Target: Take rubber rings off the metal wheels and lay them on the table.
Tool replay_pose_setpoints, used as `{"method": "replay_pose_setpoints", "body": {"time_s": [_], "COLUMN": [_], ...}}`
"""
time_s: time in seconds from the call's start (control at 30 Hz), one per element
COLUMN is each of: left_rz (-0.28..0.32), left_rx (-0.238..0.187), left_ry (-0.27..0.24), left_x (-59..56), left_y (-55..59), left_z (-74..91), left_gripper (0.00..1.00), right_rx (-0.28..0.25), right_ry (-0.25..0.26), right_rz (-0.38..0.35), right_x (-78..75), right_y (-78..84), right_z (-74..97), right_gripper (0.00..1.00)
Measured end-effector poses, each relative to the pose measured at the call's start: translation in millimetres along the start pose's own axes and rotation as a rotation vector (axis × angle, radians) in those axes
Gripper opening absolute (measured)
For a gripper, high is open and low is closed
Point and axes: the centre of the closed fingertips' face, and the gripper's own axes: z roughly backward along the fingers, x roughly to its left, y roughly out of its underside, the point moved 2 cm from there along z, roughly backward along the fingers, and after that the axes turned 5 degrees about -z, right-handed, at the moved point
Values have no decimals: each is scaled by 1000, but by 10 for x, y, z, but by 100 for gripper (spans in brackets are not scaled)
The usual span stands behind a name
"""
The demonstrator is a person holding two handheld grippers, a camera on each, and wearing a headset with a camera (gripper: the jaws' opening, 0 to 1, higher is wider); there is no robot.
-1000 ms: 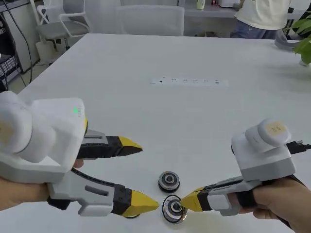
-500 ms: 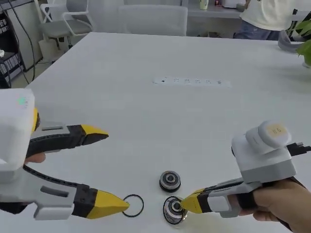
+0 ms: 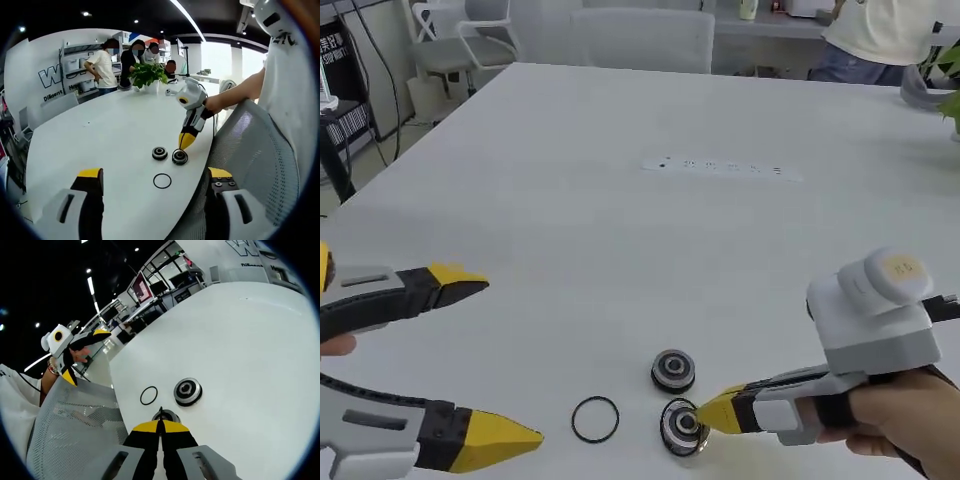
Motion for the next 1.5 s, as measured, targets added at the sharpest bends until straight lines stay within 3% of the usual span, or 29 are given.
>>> {"method": "replay_pose_setpoints", "body": {"time_s": [0.27, 0.47, 0.67, 1.07, 1.5], "left_rz": [50, 59, 78, 73, 73], "left_rx": [-25, 6, -3, 35, 55], "left_ry": [-17, -17, -15, -15, -18], "left_x": [-22, -56, -86, -128, -135], "left_y": [45, 143, 160, 251, 295], "left_z": [15, -8, -19, -63, -67], "left_gripper": [82, 82, 82, 83, 83], "right_rx": [-18, -18, -27, -125, -156], "right_ry": [0, 4, -5, -9, -21], "right_rz": [5, 22, 30, -5, 23], "right_x": [18, 42, 87, 87, 220], "right_y": [-41, -51, -71, -242, -315], "right_z": [36, 51, 70, 195, 214], "right_gripper": [0, 0, 0, 0, 0]}}
